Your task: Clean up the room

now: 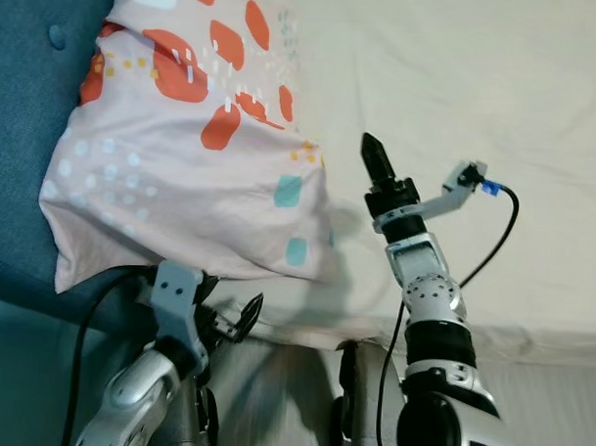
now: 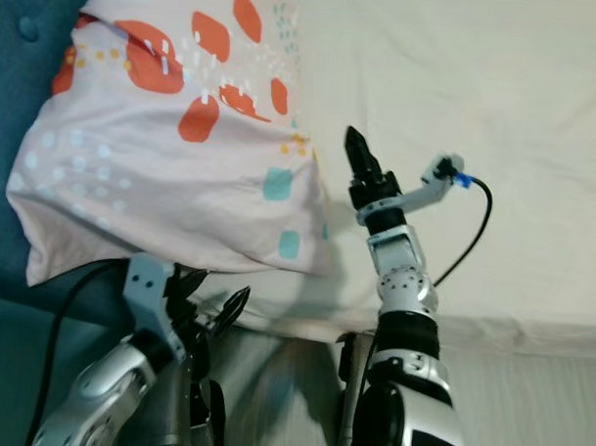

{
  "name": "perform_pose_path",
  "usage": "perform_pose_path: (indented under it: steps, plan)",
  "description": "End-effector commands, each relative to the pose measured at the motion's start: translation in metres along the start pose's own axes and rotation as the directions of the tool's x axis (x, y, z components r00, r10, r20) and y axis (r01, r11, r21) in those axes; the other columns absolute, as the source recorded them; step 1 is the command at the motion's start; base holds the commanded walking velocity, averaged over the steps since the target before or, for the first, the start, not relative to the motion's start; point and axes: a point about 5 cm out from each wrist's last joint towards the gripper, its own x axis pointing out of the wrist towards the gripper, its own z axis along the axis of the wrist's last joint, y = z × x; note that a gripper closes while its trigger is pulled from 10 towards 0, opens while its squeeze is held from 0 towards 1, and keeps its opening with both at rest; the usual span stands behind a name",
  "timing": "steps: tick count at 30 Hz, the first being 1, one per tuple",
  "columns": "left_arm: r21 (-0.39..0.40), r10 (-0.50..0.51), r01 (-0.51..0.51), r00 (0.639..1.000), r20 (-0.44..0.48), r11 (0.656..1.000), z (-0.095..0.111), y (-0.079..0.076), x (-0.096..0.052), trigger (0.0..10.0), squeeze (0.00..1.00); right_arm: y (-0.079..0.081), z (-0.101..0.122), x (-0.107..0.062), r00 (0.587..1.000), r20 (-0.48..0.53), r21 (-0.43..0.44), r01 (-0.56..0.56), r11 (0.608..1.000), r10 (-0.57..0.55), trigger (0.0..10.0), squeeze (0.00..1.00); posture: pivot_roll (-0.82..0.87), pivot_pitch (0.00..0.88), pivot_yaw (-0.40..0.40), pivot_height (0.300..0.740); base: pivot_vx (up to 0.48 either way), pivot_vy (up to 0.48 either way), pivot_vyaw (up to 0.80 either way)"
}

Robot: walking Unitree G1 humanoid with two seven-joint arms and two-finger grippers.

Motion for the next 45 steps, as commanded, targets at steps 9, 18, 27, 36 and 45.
perform_pose_path:
  steps: [9,18,27,36,45]
  plan:
    - [0.022,0.003,-0.001,0.998,-0.056,1.000,0.011,-0.006,-0.031,10.0,0.00,-0.018,-0.015,-0.004,0.996,-0.084,0.155,0.005,0.988,0.008,10.0,1.00,0.20,0.567,0.061,0.576,0.000,0.000,0.00]
    - [0.036,-0.012,0.016,0.995,-0.096,0.999,0.027,-0.012,-0.053,10.0,0.00,-0.013,-0.022,0.008,0.986,-0.167,0.220,0.014,0.975,0.023,10.0,0.00,0.28,0.639,0.094,0.576,0.000,0.000,0.00]
    - [0.040,-0.027,0.031,0.995,-0.101,0.999,0.042,-0.020,-0.060,10.0,0.00,0.014,-0.051,0.022,0.946,-0.283,0.298,-0.073,0.952,0.161,10.0,0.00,0.32,0.689,0.115,0.576,0.000,0.000,0.00]
    - [0.033,-0.039,0.043,0.992,-0.118,0.999,0.050,-0.026,-0.065,10.0,0.00,0.037,-0.074,0.035,0.898,-0.401,0.207,-0.103,0.973,0.180,10.0,0.00,0.34,0.700,0.116,0.576,0.000,0.000,0.00]
    - [0.026,-0.040,0.044,0.991,-0.125,0.999,0.052,-0.029,-0.065,10.0,0.00,0.045,-0.074,0.044,0.899,-0.411,0.056,-0.142,0.988,0.152,10.0,0.00,0.34,0.700,0.110,0.546,0.000,0.000,0.00]
